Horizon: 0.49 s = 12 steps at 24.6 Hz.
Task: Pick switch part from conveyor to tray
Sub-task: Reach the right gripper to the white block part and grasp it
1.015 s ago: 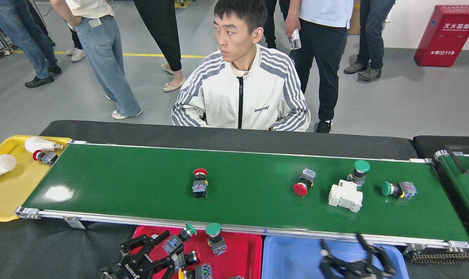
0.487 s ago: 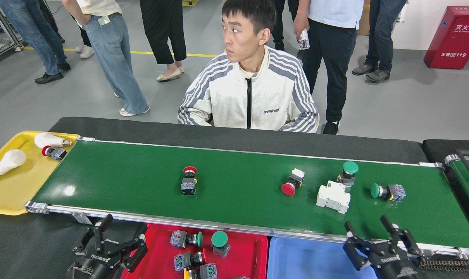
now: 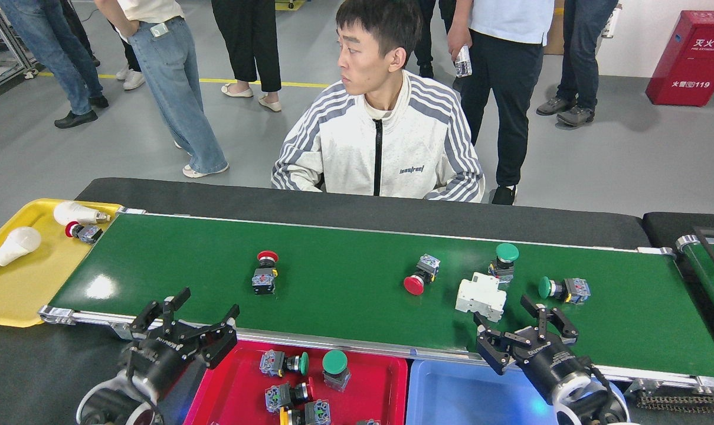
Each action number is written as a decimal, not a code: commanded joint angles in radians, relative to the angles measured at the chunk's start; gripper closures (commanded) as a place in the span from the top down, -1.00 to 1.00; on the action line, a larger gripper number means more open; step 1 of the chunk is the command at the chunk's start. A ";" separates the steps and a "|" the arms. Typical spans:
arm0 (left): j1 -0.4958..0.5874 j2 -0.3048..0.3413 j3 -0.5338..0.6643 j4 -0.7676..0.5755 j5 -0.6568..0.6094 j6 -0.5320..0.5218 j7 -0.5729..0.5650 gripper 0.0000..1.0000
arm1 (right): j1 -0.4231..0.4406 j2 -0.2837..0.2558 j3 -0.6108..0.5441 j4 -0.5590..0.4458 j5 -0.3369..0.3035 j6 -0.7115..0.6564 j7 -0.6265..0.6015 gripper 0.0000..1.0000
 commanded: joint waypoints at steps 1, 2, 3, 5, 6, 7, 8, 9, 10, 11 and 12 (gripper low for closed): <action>-0.042 0.005 0.000 0.047 -0.002 0.020 -0.014 1.00 | -0.063 0.016 0.028 0.054 0.000 0.019 0.001 1.00; -0.056 0.005 -0.003 0.069 -0.003 0.020 -0.014 1.00 | -0.092 0.030 0.045 0.094 0.002 0.042 0.001 0.96; -0.067 0.005 -0.013 0.081 -0.003 0.021 -0.014 1.00 | -0.117 0.039 0.070 0.129 0.003 0.065 0.001 0.86; -0.077 0.005 -0.046 0.096 -0.003 0.035 -0.014 1.00 | -0.163 0.038 0.131 0.173 0.003 0.103 -0.003 0.12; -0.080 0.005 -0.055 0.104 -0.003 0.055 -0.014 1.00 | -0.174 0.036 0.153 0.181 0.003 0.110 -0.003 -0.27; -0.082 0.005 -0.061 0.112 -0.003 0.069 -0.014 1.00 | -0.177 0.036 0.163 0.181 0.003 0.110 -0.003 -0.47; -0.088 0.005 -0.070 0.124 -0.003 0.089 -0.013 1.00 | -0.175 0.036 0.171 0.181 0.003 0.110 -0.005 -0.61; -0.096 0.005 -0.078 0.141 -0.003 0.110 -0.010 1.00 | -0.175 0.039 0.173 0.179 0.003 0.108 -0.006 -0.73; -0.105 0.005 -0.081 0.162 -0.003 0.135 -0.003 1.00 | -0.177 0.042 0.174 0.179 0.003 0.108 -0.008 -0.83; -0.119 0.005 -0.089 0.185 -0.003 0.161 0.007 0.99 | -0.175 0.044 0.177 0.175 0.002 0.108 -0.008 -0.89; -0.133 0.005 -0.096 0.208 -0.003 0.187 0.021 0.99 | -0.174 0.042 0.179 0.166 0.000 0.105 -0.010 -0.91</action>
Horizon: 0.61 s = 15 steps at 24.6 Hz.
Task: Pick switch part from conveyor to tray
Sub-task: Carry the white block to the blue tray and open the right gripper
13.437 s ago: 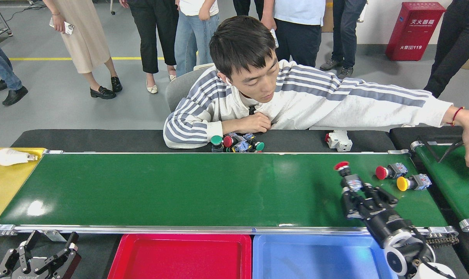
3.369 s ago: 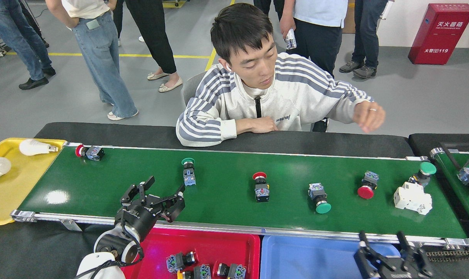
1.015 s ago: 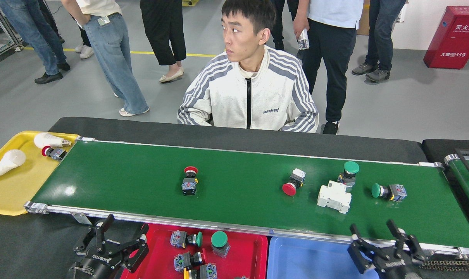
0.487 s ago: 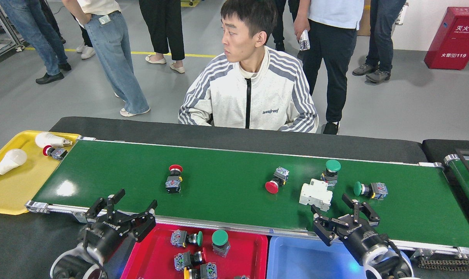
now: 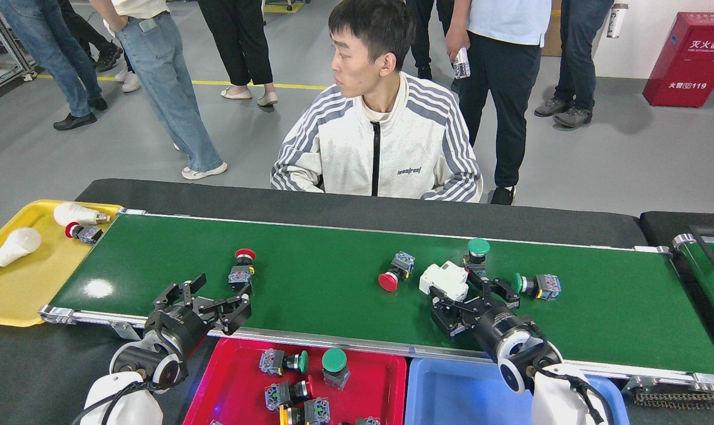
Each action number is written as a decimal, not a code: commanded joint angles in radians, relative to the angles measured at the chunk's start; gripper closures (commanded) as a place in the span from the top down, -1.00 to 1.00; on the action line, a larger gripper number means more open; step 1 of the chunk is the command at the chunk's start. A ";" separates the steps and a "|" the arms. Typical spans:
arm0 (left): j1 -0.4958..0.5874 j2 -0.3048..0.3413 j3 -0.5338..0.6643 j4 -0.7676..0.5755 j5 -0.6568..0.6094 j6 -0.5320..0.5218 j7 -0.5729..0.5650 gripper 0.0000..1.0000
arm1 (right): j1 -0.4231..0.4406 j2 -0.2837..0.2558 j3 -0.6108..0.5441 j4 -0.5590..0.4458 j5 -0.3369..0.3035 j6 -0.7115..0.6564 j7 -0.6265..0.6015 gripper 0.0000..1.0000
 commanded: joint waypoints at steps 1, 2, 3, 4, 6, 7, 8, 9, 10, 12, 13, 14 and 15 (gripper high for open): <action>-0.044 0.008 -0.021 0.038 -0.002 0.080 0.051 0.98 | -0.012 0.001 -0.001 -0.023 -0.002 0.002 -0.012 -0.93; -0.061 0.011 -0.033 0.071 -0.003 0.114 0.079 0.96 | -0.009 0.001 -0.001 -0.037 -0.004 -0.002 -0.023 -0.93; -0.078 0.016 -0.047 0.107 -0.003 0.158 0.111 0.95 | 0.005 -0.001 -0.001 -0.064 -0.004 -0.006 -0.041 -0.93; -0.088 0.020 -0.056 0.143 -0.003 0.203 0.141 0.91 | 0.022 -0.004 -0.001 -0.100 -0.004 -0.020 -0.058 -0.93; -0.098 0.043 -0.067 0.193 -0.003 0.266 0.191 0.68 | 0.095 -0.021 -0.007 -0.213 -0.005 -0.095 -0.082 -0.92; -0.098 0.054 -0.065 0.209 -0.002 0.276 0.207 0.43 | 0.143 -0.052 -0.016 -0.276 -0.008 -0.143 -0.087 -0.91; -0.096 0.062 -0.062 0.215 0.000 0.275 0.223 0.11 | 0.198 -0.096 -0.030 -0.340 -0.014 -0.186 -0.096 -0.88; -0.091 0.065 -0.059 0.216 0.004 0.272 0.237 -0.16 | 0.257 -0.131 -0.053 -0.396 -0.019 -0.221 -0.115 -0.80; -0.085 0.066 -0.059 0.216 0.012 0.269 0.250 -0.47 | 0.330 -0.157 -0.081 -0.445 -0.028 -0.253 -0.145 -0.71; -0.068 0.066 -0.059 0.206 0.012 0.258 0.278 -0.69 | 0.456 -0.188 -0.130 -0.509 -0.045 -0.318 -0.199 -0.02; -0.055 0.066 -0.059 0.201 0.012 0.239 0.292 -0.80 | 0.510 -0.194 -0.162 -0.528 -0.045 -0.339 -0.211 0.94; -0.036 0.068 -0.059 0.178 0.011 0.210 0.301 -0.85 | 0.545 -0.191 -0.197 -0.531 -0.048 -0.356 -0.213 1.00; -0.007 0.068 -0.061 0.132 0.009 0.157 0.304 -0.91 | 0.560 -0.188 -0.233 -0.529 -0.048 -0.354 -0.213 1.00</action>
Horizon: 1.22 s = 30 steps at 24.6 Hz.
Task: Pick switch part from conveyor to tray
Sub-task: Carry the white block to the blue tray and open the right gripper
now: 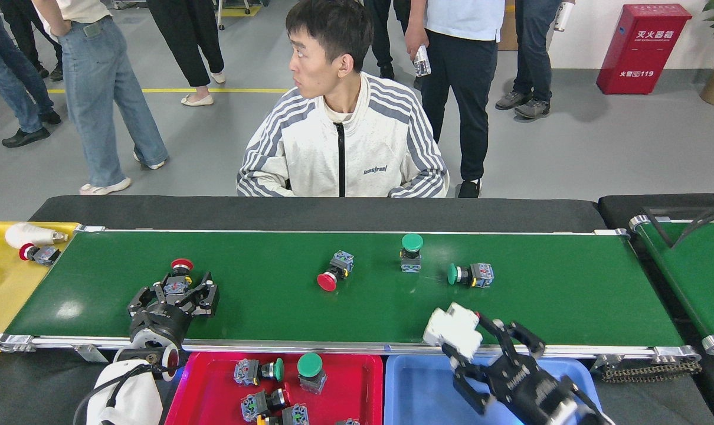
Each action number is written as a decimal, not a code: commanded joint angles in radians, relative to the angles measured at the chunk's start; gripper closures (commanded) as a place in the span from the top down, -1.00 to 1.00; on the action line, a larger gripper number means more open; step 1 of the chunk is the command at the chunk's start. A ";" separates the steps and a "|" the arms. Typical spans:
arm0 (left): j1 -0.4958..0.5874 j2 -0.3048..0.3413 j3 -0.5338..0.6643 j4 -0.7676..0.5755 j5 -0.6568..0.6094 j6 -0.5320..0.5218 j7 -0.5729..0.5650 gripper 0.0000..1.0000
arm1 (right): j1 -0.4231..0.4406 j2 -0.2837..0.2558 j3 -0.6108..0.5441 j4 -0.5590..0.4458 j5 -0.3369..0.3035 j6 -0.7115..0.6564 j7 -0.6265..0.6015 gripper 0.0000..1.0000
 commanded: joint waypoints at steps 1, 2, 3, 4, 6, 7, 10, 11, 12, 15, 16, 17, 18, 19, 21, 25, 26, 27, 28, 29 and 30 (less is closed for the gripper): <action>0.041 0.008 0.001 -0.092 0.000 -0.103 0.025 -0.94 | 0.000 0.008 -0.056 -0.018 -0.008 -0.027 -0.022 1.00; 0.092 0.010 0.001 -0.166 0.000 -0.160 0.025 -0.95 | -0.003 0.029 -0.078 -0.018 -0.014 -0.024 -0.018 1.00; 0.150 0.010 0.002 -0.251 0.000 -0.229 0.025 -0.95 | -0.005 0.061 -0.113 -0.018 -0.026 -0.023 -0.014 1.00; 0.193 0.016 0.002 -0.319 0.000 -0.292 0.023 -0.93 | -0.006 0.089 -0.149 -0.020 -0.035 -0.023 -0.013 1.00; 0.305 0.020 0.008 -0.494 0.007 -0.479 0.011 -0.79 | -0.006 0.158 -0.253 -0.018 -0.038 -0.020 -0.002 1.00; 0.370 0.019 0.010 -0.577 0.015 -0.579 0.008 -0.35 | -0.006 0.195 -0.307 -0.022 -0.038 0.008 0.001 1.00; 0.478 0.013 -0.001 -0.678 0.020 -0.632 0.008 1.00 | -0.005 0.227 -0.346 -0.020 -0.025 0.210 0.001 1.00; 0.491 0.011 -0.004 -0.680 0.021 -0.632 0.008 1.00 | 0.003 0.224 -0.346 -0.022 -0.012 0.307 0.001 1.00; 0.491 0.010 -0.004 -0.681 0.023 -0.632 0.008 1.00 | 0.004 0.224 -0.345 -0.022 0.005 0.364 -0.001 1.00; 0.498 0.010 0.007 -0.681 0.021 -0.632 0.009 1.00 | 0.024 0.224 -0.345 -0.022 0.037 0.408 -0.001 1.00; 0.497 0.007 0.017 -0.680 0.020 -0.617 0.009 1.00 | 0.037 0.219 -0.345 -0.022 0.037 0.407 -0.002 1.00; 0.498 -0.003 0.039 -0.678 0.020 -0.577 0.011 1.00 | 0.041 0.212 -0.345 -0.022 0.035 0.407 -0.002 1.00; 0.500 -0.012 0.077 -0.675 0.020 -0.511 0.017 1.00 | 0.043 0.202 -0.345 -0.022 0.034 0.407 -0.002 1.00; 0.498 -0.018 0.111 -0.664 0.020 -0.451 0.019 1.00 | 0.043 0.196 -0.345 -0.022 0.034 0.407 -0.002 1.00; 0.488 -0.009 0.165 -0.643 0.020 -0.401 0.019 1.00 | 0.043 0.195 -0.345 -0.023 0.034 0.407 -0.002 1.00; 0.474 0.037 0.241 -0.581 0.024 -0.451 0.020 1.00 | 0.043 0.195 -0.345 -0.023 0.032 0.402 -0.002 1.00; 0.472 0.047 0.249 -0.571 0.024 -0.468 0.020 1.00 | 0.041 0.195 -0.345 -0.023 0.031 0.399 -0.002 1.00; 0.466 0.051 0.252 -0.560 0.024 -0.473 0.020 1.00 | 0.041 0.195 -0.345 -0.023 0.031 0.399 -0.002 1.00; 0.452 0.053 0.249 -0.552 0.024 -0.474 0.019 1.00 | 0.041 0.195 -0.345 -0.023 0.031 0.397 -0.002 1.00; 0.426 0.054 0.243 -0.539 0.023 -0.479 0.011 1.00 | 0.041 0.193 -0.345 -0.023 0.031 0.397 -0.002 1.00; 0.408 0.057 0.240 -0.529 0.023 -0.485 0.009 1.00 | 0.041 0.193 -0.345 -0.022 0.031 0.397 -0.002 1.00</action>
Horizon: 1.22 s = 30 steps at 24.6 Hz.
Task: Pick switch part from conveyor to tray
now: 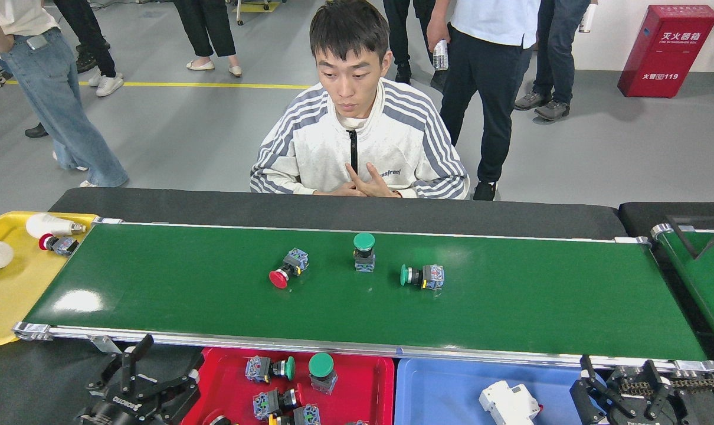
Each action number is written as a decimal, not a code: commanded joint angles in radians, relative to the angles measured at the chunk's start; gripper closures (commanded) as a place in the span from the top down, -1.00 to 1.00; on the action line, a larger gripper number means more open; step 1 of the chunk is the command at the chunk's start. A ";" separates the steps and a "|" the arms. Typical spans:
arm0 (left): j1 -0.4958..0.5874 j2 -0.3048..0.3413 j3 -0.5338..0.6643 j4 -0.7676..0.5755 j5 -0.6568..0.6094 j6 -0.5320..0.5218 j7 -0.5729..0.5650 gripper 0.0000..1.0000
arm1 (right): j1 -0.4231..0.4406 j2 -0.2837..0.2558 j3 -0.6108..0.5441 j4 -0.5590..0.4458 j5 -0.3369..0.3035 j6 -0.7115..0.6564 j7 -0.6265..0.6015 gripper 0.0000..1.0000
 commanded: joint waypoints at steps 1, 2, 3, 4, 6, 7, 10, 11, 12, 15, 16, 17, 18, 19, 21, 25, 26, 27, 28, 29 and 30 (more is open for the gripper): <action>-0.052 0.014 -0.001 0.017 0.004 -0.034 -0.010 1.00 | -0.008 -0.011 -0.004 -0.014 -0.002 -0.005 -0.003 1.00; -0.086 0.014 -0.001 0.042 0.001 -0.060 -0.028 1.00 | -0.011 -0.011 -0.004 -0.014 -0.002 -0.009 -0.003 1.00; -0.128 0.014 -0.001 0.071 0.001 -0.083 -0.066 1.00 | -0.011 -0.011 -0.004 -0.014 -0.002 -0.019 -0.003 1.00; -0.164 0.014 -0.001 0.094 -0.001 -0.097 -0.102 1.00 | -0.012 -0.011 -0.004 -0.014 -0.002 -0.030 -0.003 1.00; -0.241 0.012 -0.003 0.159 -0.001 -0.115 -0.163 1.00 | -0.011 -0.017 -0.004 -0.012 -0.002 -0.044 -0.003 1.00; -0.268 0.012 -0.009 0.194 -0.002 -0.113 -0.171 1.00 | -0.011 -0.020 -0.004 -0.011 -0.004 -0.045 -0.003 1.00; -0.334 0.011 -0.018 0.284 -0.006 -0.103 -0.178 1.00 | -0.014 -0.022 -0.004 -0.006 -0.002 -0.099 -0.005 1.00; -0.343 0.011 -0.018 0.300 -0.007 -0.094 -0.180 1.00 | -0.014 -0.022 -0.004 -0.005 -0.004 -0.117 -0.005 1.00; -0.349 0.011 -0.021 0.315 -0.007 -0.081 -0.180 1.00 | -0.014 -0.020 -0.004 -0.005 -0.004 -0.131 -0.005 1.00; -0.372 0.011 -0.043 0.353 -0.007 -0.032 -0.178 1.00 | -0.014 -0.022 -0.004 -0.003 -0.004 -0.140 -0.005 1.00; -0.380 0.011 -0.046 0.364 -0.007 -0.017 -0.178 1.00 | -0.015 -0.023 -0.004 0.001 -0.004 -0.142 -0.005 1.00; -0.396 0.011 -0.049 0.381 -0.007 0.008 -0.177 1.00 | -0.017 -0.025 -0.004 0.009 -0.004 -0.148 -0.005 1.00; -0.412 0.008 -0.053 0.401 -0.007 0.025 -0.175 1.00 | -0.025 -0.028 -0.004 0.012 -0.004 -0.163 -0.005 1.00; -0.426 0.008 -0.055 0.415 -0.007 0.040 -0.172 1.00 | -0.028 -0.029 -0.004 0.018 -0.004 -0.176 -0.005 1.00; -0.445 0.008 -0.061 0.438 -0.007 0.064 -0.169 1.00 | -0.029 -0.029 -0.004 0.023 -0.004 -0.182 -0.005 1.00; -0.474 0.006 -0.082 0.505 -0.007 0.118 -0.166 0.93 | -0.035 -0.031 -0.004 0.038 -0.004 -0.185 -0.003 1.00; -0.480 0.003 -0.085 0.524 -0.007 0.141 -0.166 0.88 | -0.037 -0.032 -0.004 0.040 -0.004 -0.186 -0.003 1.00; -0.491 0.003 -0.096 0.547 -0.007 0.170 -0.164 0.78 | -0.040 -0.035 -0.004 0.040 -0.004 -0.194 -0.003 1.00; -0.501 0.003 -0.105 0.567 -0.006 0.195 -0.163 0.68 | -0.042 -0.040 -0.004 0.040 -0.004 -0.203 -0.003 1.00; -0.509 0.003 -0.116 0.583 -0.006 0.213 -0.149 0.51 | -0.042 -0.039 -0.004 0.041 -0.004 -0.213 -0.003 1.00; -0.509 0.005 -0.122 0.590 -0.006 0.216 -0.128 0.31 | -0.042 -0.039 -0.004 0.043 -0.004 -0.214 -0.003 1.00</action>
